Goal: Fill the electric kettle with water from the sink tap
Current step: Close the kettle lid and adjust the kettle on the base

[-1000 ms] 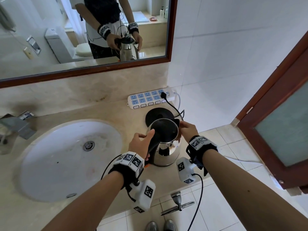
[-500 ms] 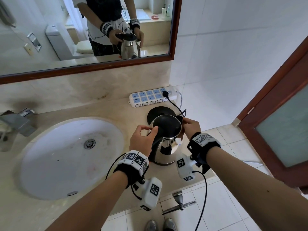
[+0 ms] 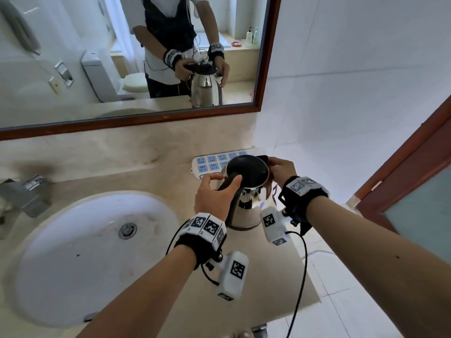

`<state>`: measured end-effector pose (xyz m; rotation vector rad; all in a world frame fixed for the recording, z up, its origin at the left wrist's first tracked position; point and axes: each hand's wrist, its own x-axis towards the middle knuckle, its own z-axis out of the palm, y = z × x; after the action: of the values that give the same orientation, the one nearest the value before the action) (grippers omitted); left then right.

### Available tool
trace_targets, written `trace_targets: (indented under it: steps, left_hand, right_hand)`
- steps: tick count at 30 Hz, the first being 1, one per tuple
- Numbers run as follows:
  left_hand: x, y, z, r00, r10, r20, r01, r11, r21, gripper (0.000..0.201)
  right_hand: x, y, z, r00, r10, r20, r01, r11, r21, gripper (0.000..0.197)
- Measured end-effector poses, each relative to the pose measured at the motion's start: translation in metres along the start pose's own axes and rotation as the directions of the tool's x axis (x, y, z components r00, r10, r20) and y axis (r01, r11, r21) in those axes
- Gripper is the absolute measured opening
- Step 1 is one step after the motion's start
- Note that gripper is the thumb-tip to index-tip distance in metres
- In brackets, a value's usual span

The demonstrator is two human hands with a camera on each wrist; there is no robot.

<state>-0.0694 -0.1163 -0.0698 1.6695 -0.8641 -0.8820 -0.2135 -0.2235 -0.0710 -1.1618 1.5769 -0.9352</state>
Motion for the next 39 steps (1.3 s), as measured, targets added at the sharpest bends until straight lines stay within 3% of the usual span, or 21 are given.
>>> trace_targets:
  steps: [2, 5, 15, 39]
  left_hand:
    - [0.009, 0.002, 0.007, 1.0, -0.016, -0.014, 0.016, 1.0, 0.003, 0.043]
    - [0.023, 0.002, 0.019, 0.998, -0.046, -0.035, 0.046, 0.999, -0.003, 0.052]
    - [0.051, -0.007, 0.037, 0.992, -0.091, -0.085, 0.09, 0.996, -0.023, 0.055]
    - [0.043, -0.01, 0.041, 0.995, -0.069, -0.068, 0.068, 0.997, -0.029, 0.056]
  right_hand:
    - [0.014, -0.001, 0.002, 1.0, 0.004, 0.022, -0.004, 1.0, -0.006, 0.051]
    - [0.036, 0.002, 0.006, 0.999, 0.023, 0.038, -0.022, 1.0, -0.006, 0.051]
    - [0.065, 0.001, 0.014, 0.995, 0.012, 0.1, -0.008, 0.999, -0.045, 0.051]
    - [0.056, 0.004, 0.0, 0.988, -0.035, 0.149, 0.033, 0.999, 0.02, 0.046]
